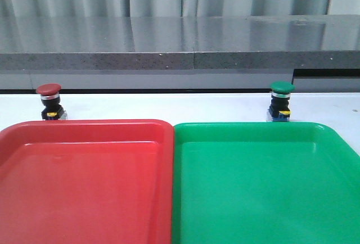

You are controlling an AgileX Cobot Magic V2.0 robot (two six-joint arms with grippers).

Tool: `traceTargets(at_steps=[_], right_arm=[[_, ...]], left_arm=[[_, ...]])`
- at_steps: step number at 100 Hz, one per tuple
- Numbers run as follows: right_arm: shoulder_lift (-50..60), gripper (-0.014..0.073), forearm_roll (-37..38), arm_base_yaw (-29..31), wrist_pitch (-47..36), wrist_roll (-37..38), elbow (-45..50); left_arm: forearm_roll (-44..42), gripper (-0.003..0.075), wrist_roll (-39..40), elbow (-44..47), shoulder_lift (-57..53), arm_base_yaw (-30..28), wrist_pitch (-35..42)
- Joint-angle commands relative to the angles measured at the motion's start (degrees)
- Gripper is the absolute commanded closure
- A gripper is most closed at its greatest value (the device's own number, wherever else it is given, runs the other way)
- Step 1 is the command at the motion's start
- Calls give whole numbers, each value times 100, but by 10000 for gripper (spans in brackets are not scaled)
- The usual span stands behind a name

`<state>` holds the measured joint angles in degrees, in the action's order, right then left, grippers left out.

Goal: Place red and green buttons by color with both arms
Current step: 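Move the left gripper down toward the red-capped button behind the red tray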

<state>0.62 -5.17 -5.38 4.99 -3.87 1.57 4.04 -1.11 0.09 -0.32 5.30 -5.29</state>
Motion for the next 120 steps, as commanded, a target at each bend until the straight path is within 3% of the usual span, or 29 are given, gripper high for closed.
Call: traceTargets(at_steps=[1,43,67,120], right_arm=[[103,704,49,24,-447,-4,-83],[103,704,49,24,-447,-4,-83],[103,704,49,24,-447,-4,-83],[103,704,49,24,-447,-4,-83]], left_arm=[[41,739,18,231,-172,-7,445],[97,739,29,164,-172,-7,471],[383,739,29,-553,85,-7,220],[444,739,29,-3726,2790,-7,-2525]])
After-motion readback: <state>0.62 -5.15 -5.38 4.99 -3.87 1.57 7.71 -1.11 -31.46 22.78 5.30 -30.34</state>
